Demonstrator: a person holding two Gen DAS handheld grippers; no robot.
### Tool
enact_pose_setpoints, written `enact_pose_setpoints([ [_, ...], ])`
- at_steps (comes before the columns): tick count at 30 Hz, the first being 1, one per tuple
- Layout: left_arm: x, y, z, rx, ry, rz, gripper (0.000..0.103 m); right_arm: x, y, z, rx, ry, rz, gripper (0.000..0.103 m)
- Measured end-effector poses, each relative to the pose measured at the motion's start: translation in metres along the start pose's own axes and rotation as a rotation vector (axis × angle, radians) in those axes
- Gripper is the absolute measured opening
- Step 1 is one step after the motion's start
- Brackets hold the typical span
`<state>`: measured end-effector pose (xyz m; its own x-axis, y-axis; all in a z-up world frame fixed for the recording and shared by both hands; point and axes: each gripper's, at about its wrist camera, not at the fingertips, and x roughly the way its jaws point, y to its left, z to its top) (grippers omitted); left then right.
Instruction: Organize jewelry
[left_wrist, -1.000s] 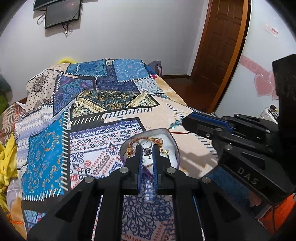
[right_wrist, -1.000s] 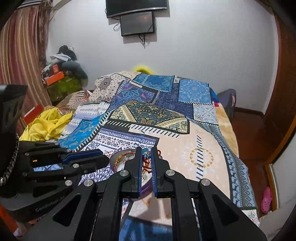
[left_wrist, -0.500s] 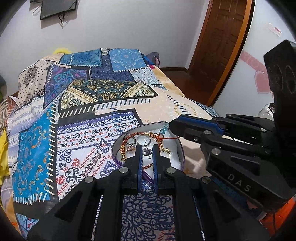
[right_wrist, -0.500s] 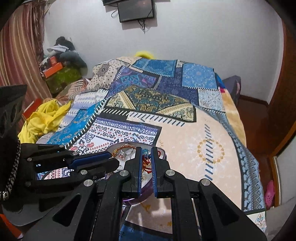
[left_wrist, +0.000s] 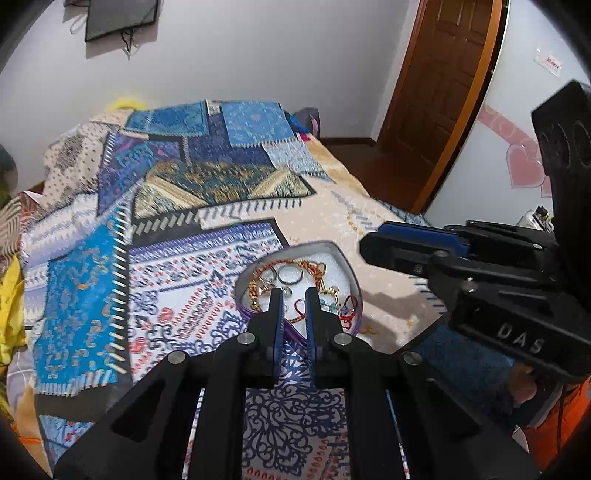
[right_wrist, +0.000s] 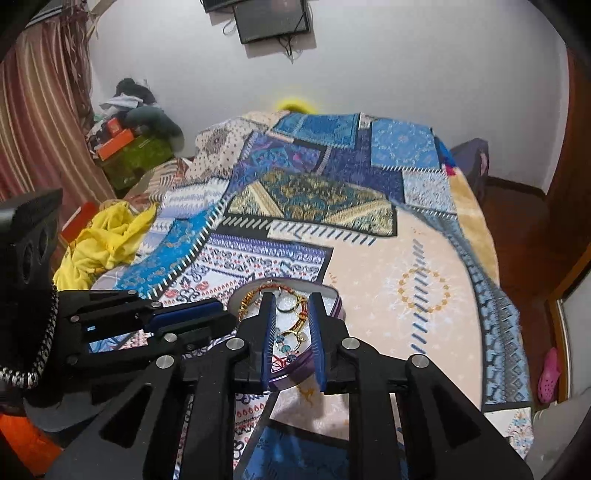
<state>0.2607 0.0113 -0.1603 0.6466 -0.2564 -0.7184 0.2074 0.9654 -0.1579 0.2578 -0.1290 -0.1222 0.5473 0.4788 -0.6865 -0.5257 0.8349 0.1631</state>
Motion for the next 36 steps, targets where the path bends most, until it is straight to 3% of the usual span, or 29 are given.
enact_pose_setpoints([
  [5, -0.043, -0.003, 0.010, -0.013, -0.088, 0.021, 0.017, -0.038, 0.007, 0.006, 0.000, -0.094, -0.013, 0.016],
  [9, -0.094, -0.014, 0.017, -0.004, -0.206, 0.055, 0.018, -0.082, 0.020, 0.009, -0.026, -0.205, -0.036, 0.016],
  [16, -0.181, -0.042, 0.016, 0.016, -0.408, 0.113, 0.032, -0.162, 0.051, 0.004, -0.071, -0.425, -0.079, 0.016],
  [22, -0.241, -0.066, -0.003, 0.029, -0.564, 0.155, 0.057, -0.220, 0.072, -0.009, -0.073, -0.578, -0.062, 0.017],
  [24, -0.256, -0.071, -0.011, 0.032, -0.602, 0.176, 0.066, -0.228, 0.077, -0.013, -0.077, -0.612, -0.086, 0.023],
  [26, -0.267, -0.073, -0.017, 0.023, -0.627, 0.178, 0.072, -0.235, 0.084, -0.019, -0.080, -0.643, -0.121, 0.043],
  [30, -0.279, -0.070, -0.027, -0.019, -0.658, 0.173, 0.090, -0.235, 0.094, -0.028, -0.083, -0.662, -0.174, 0.058],
  [34, -0.283, -0.067, -0.035, -0.037, -0.668, 0.183, 0.091, -0.233, 0.101, -0.031, -0.082, -0.673, -0.230, 0.081],
  [36, -0.286, -0.067, -0.038, -0.041, -0.672, 0.187, 0.091, -0.236, 0.103, -0.033, -0.074, -0.677, -0.237, 0.085],
])
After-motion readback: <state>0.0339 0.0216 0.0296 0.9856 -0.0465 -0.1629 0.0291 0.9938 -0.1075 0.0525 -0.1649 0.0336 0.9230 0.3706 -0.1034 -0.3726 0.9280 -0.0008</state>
